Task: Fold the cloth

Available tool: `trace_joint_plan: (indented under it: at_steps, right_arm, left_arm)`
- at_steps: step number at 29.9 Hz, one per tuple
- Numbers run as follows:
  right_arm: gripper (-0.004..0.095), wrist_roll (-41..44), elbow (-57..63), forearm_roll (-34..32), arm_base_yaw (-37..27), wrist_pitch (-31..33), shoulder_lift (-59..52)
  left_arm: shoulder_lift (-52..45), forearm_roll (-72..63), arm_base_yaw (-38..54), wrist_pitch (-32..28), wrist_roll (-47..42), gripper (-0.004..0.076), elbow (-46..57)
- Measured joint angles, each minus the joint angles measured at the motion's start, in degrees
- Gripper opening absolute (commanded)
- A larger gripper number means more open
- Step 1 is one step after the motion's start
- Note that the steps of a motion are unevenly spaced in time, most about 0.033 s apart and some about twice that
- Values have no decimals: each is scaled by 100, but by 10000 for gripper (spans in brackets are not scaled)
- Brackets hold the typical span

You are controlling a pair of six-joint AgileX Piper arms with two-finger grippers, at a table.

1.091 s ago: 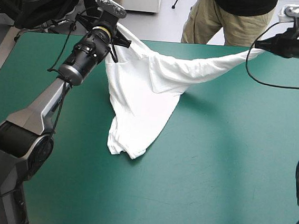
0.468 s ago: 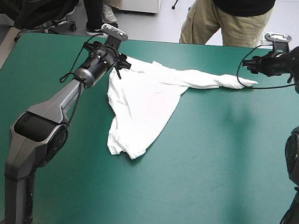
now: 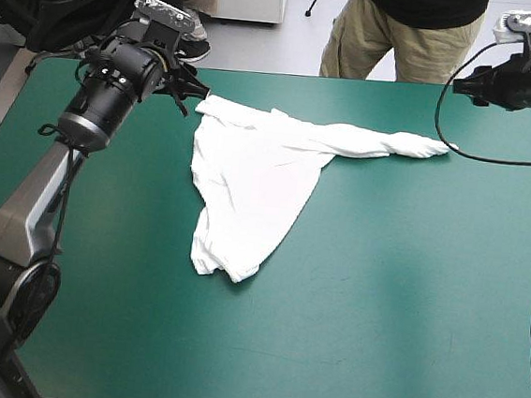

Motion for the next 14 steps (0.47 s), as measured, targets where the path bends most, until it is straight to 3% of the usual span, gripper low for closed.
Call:
trace_joint_plan:
  at_steps: [8, 14]
  right_arm:
    - [490, 0, -32, 227, 0, 1102, -1093]
    - [487, 0, -39, 333, 0, 1165, -1616]
  left_arm:
    - [-628, -1440, 0, 965, 868, 454, 851]
    - [-1416, -3154, -76, 1176, 1879, 454, 2224]
